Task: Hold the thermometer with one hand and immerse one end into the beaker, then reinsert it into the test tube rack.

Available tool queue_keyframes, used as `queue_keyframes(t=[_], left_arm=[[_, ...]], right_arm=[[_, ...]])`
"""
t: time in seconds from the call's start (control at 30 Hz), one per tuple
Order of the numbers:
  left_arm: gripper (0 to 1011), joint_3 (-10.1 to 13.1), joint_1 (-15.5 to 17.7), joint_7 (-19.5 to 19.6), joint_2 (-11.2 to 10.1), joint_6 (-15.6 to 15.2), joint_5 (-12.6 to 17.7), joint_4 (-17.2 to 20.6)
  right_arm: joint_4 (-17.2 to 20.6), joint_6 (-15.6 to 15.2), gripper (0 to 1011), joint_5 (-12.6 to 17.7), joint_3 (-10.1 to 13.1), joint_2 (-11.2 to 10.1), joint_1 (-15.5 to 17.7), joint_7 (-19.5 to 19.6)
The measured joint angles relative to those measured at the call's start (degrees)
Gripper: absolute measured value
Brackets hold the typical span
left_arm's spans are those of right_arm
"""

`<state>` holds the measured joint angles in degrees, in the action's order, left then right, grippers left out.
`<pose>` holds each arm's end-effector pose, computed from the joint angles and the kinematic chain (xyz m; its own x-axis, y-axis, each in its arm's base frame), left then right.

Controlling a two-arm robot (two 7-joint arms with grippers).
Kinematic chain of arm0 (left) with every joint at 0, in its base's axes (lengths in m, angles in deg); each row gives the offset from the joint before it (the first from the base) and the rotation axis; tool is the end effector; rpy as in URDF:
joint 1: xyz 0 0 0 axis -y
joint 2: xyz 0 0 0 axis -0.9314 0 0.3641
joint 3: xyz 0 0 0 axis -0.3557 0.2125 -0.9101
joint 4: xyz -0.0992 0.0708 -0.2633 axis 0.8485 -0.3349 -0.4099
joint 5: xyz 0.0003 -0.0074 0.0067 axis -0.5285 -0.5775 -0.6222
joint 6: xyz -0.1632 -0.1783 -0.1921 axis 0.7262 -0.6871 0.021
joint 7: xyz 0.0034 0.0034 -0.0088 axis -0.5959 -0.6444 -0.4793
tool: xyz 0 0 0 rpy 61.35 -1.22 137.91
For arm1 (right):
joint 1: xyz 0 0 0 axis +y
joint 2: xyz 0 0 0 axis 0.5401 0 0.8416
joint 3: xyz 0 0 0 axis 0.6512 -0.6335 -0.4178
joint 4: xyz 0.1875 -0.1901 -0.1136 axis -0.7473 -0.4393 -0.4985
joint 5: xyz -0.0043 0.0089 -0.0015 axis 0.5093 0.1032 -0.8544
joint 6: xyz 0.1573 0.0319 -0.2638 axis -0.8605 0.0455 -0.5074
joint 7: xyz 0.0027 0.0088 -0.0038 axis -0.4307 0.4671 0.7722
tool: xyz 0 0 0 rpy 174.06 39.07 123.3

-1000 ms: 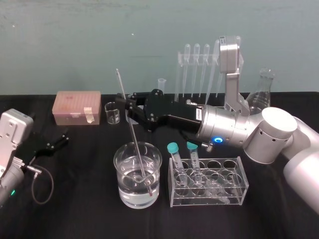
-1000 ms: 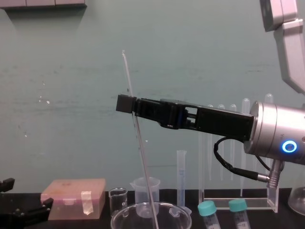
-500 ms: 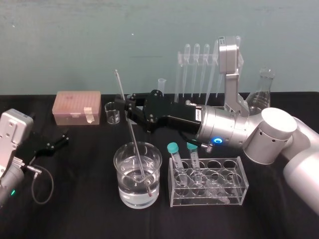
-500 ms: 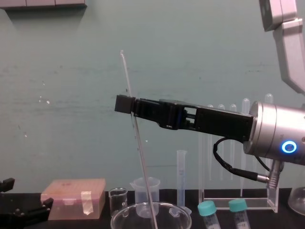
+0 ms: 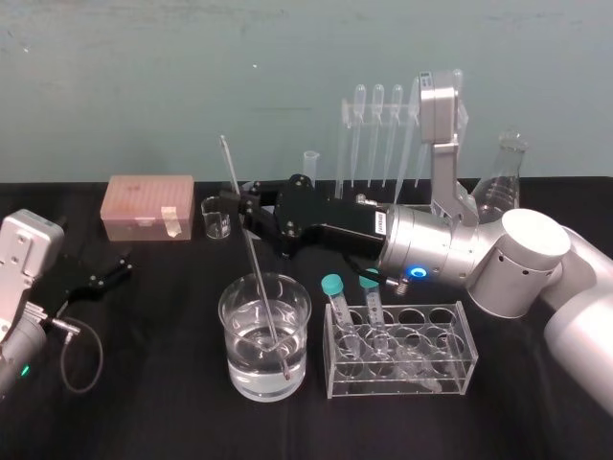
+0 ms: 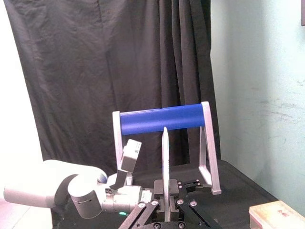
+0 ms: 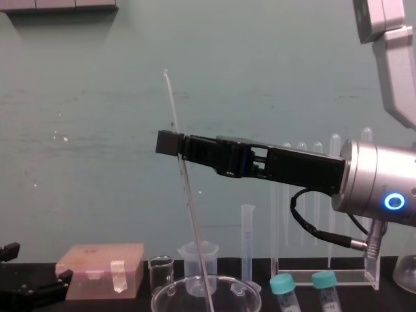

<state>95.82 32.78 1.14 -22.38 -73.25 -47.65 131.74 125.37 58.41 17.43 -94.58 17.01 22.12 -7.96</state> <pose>0.3580 0.0827 -0.3022 0.2923 0.8802 0.3739 -0.9552 0.2875 0.0701 0.4488 0.0360 -0.2142 0.9826 -0.1809 -0.0410 0.1852 0.9684 0.1670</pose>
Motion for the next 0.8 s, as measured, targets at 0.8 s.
queue_keyframes(t=[0.8], left_arm=[[1008, 0.00, 0.00, 0.00, 0.00, 0.00, 0.00, 0.00]], right_arm=[[-0.07, 0.06, 56, 0.01, 0.02, 0.05, -0.02, 0.11]])
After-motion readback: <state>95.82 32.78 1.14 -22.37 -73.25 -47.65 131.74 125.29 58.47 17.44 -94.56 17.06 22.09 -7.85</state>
